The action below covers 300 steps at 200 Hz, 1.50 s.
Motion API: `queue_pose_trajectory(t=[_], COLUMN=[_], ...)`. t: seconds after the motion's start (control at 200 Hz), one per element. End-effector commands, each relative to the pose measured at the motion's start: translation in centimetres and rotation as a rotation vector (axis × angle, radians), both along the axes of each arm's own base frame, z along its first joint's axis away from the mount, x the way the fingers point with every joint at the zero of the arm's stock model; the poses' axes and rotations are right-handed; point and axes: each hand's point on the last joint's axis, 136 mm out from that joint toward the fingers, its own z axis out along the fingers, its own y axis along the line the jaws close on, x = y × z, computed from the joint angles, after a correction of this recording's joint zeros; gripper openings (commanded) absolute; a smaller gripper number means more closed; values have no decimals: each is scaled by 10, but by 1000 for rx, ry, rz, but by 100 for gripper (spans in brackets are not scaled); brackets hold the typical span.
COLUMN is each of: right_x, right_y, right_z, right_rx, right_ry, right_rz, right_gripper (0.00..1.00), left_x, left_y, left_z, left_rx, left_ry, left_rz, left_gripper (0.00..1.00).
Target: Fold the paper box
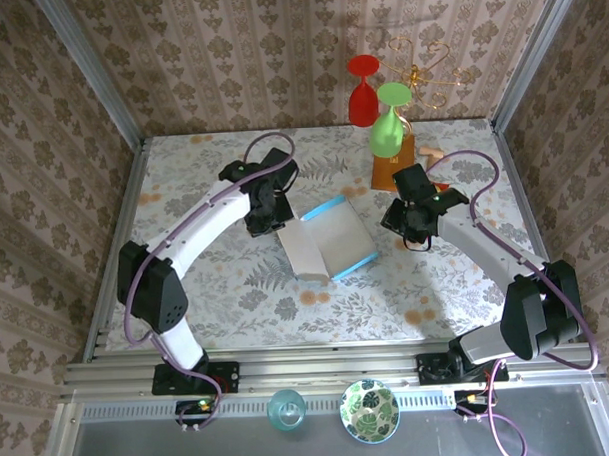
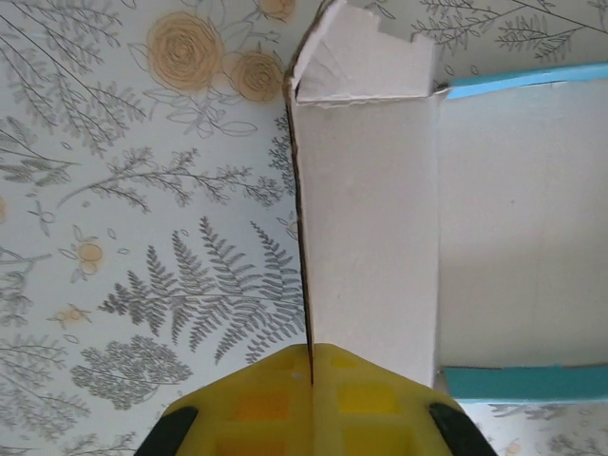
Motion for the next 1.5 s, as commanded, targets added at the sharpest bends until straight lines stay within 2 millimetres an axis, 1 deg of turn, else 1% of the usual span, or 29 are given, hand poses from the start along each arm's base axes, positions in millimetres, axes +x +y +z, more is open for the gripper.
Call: queue_pose_trajectory(t=[0.0,0.095,0.215,0.29,0.345,0.43,0.53,0.625,0.72,0.8,0.84,0.905,0.995,1.03,1.06,1.195,1.24,1.285,1.36,1.38,1.425,1.445,1.465,1.475,1.495], right_x=[2,5,12,19,25,36,42,44,46,51,52,54,55,56,53,54,57,60,65,70,76,79,77,79,77], right_y=[4,7,14,26,37,49,63,66,69,76,76,73,62,57,53,55,58,59,58,59,60,63,64,64,63], right_z=[8,14,26,35,42,53,64,63,67,78,81,83,79,77,71,64,62,60,61,66,72,76,75,78,75], right_rx=[22,34,70,122,163,203,251,270,296,323,325,342,355,366,377,475,506,514,483,479,436,418,396,384,355], right_ry=[-31,-42,-68,-103,-139,-205,-260,-230,-203,-230,-238,-238,-187,-160,-111,-15,-5,-7,-43,-86,-168,-221,-253,-281,-308], right_rz=[-4,2,14,49,95,162,229,224,192,204,207,196,137,97,59,-71,-100,-109,-67,-37,65,130,186,211,254], right_gripper=[41,41,41,41,41,41,41,41,39,39,39,40,39,39,39,39,39,39,39,39,39,39,40,40,40], left_x=[13,27,47,58,65,74,83,92,98,92,88,85,81,81,80,71,69,67,63,61,61,60,60,59,59], left_y=[14,16,15,14,9,0,-17,-31,-43,-59,-65,-69,-75,-77,-78,-92,-95,-97,-98,-99,-98,-98,-98,-98,-98], left_z=[17,31,48,56,63,66,65,64,63,60,60,64,68,66,63,46,42,44,46,47,48,48,48,48,48], left_rx=[109,186,310,415,482,591,649,670,680,641,630,635,649,673,687,732,746,742,727,723,719,717,716,714,715], left_ry=[-59,-111,-150,-174,-203,-251,-309,-348,-390,-442,-479,-545,-616,-626,-625,-647,-661,-678,-701,-705,-706,-707,-707,-708,-707], left_rz=[-59,-151,-328,-465,-576,-743,-915,-1051,-1180,-1350,-1428,-1501,-1577,-1590,-1609,-1682,-1687,-1684,-1681,-1686,-1691,-1696,-1699,-1702,-1706], left_gripper=[0,0,0,0,0,0,0,0,0,0,0,0,0,0,0,0,0,0,0,0,0,0,0,0,0])
